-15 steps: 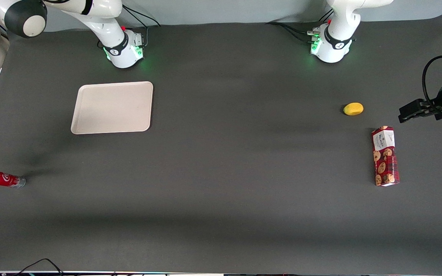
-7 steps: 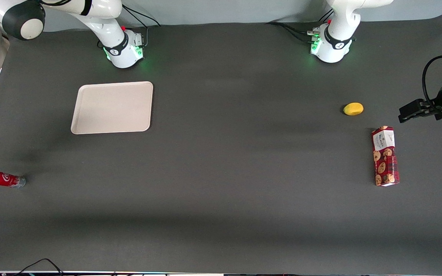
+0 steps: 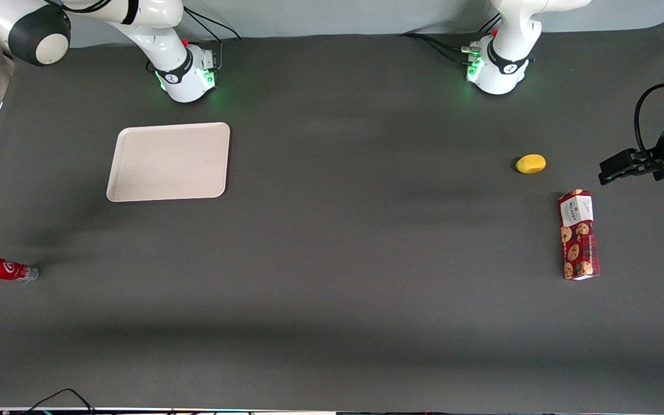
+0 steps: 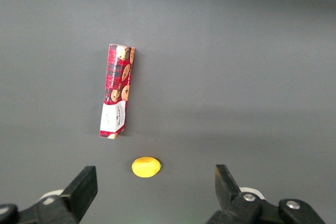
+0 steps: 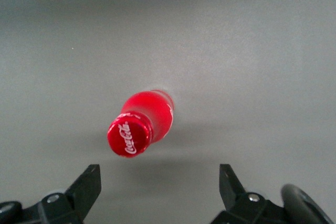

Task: Place coke bottle on tray

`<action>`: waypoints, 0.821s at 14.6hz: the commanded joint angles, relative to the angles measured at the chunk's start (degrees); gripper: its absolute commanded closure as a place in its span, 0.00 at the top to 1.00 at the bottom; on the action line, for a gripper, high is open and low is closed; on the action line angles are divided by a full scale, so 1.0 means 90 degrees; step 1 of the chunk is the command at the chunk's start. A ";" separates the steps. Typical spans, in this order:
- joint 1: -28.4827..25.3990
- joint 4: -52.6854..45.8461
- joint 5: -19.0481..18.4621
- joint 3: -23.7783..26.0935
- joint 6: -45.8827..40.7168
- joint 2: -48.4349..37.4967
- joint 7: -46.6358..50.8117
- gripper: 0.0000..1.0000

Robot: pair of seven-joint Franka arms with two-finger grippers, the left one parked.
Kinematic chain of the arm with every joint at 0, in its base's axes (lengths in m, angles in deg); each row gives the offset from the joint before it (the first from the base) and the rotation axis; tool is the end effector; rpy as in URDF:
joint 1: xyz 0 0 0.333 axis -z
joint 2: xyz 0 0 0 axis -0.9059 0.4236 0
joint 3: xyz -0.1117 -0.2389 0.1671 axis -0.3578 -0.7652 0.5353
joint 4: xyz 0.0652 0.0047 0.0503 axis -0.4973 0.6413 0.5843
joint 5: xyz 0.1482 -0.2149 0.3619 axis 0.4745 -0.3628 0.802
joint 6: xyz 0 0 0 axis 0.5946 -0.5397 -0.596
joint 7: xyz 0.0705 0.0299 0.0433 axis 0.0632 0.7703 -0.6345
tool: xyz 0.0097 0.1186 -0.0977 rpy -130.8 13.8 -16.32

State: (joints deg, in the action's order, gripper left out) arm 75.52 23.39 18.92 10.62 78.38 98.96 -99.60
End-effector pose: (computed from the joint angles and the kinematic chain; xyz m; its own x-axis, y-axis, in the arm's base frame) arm 0.6312 -0.4525 0.2553 0.9895 -0.1172 0.0849 -0.1179 -0.9930 0.0029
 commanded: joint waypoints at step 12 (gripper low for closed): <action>0.0006 -0.0492 0.0426 -0.0066 -0.0045 0.0438 -0.0002 1.00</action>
State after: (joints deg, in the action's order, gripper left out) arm 75.58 20.88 21.16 10.56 78.41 101.95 -99.57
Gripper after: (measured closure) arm 0.000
